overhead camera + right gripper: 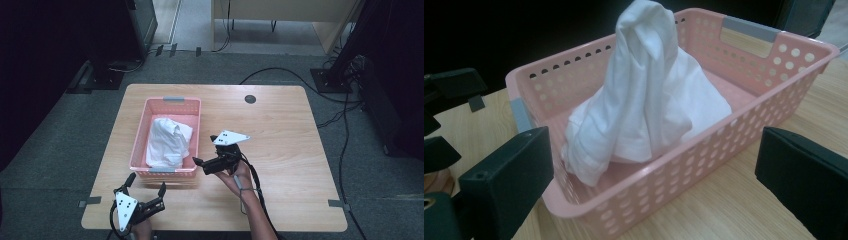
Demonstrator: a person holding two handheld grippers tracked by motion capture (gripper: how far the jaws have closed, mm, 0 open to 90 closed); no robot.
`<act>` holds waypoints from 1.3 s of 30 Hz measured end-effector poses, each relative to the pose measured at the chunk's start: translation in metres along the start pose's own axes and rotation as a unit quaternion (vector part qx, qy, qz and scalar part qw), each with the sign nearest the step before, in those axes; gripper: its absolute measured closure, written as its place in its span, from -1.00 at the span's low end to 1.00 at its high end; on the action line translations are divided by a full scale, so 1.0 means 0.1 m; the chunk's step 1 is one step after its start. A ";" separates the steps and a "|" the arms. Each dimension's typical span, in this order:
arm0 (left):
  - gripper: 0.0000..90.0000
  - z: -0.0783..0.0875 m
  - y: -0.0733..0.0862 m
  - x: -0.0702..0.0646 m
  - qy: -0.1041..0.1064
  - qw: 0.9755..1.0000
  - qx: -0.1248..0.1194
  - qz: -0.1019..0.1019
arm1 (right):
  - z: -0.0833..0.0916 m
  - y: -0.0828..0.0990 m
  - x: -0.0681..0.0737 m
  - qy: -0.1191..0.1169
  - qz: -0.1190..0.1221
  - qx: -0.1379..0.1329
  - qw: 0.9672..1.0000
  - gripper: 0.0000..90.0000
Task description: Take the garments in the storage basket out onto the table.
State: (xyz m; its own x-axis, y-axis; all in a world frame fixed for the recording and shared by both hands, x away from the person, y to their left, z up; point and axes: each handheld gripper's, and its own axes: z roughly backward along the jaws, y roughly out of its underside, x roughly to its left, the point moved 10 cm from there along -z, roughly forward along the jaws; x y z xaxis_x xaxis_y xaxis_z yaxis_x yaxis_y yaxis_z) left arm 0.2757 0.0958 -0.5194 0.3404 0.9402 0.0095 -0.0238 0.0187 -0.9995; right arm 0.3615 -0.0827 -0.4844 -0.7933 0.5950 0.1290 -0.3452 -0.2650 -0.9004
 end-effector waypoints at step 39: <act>-1.00 0.00 0.00 0.00 0.004 1.000 0.000 0.004 | -0.17 -0.48 0.12 -0.018 0.008 -0.020 1.000 -0.94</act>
State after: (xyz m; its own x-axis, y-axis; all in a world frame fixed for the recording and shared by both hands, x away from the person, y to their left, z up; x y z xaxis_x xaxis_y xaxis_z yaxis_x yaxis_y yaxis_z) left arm 0.2759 0.0959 -0.5193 0.3477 0.9376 0.0020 -0.0264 0.0120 -0.9996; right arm 0.3771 -0.0498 -0.4463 -0.8166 0.5627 0.1288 -0.3124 -0.2433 -0.9182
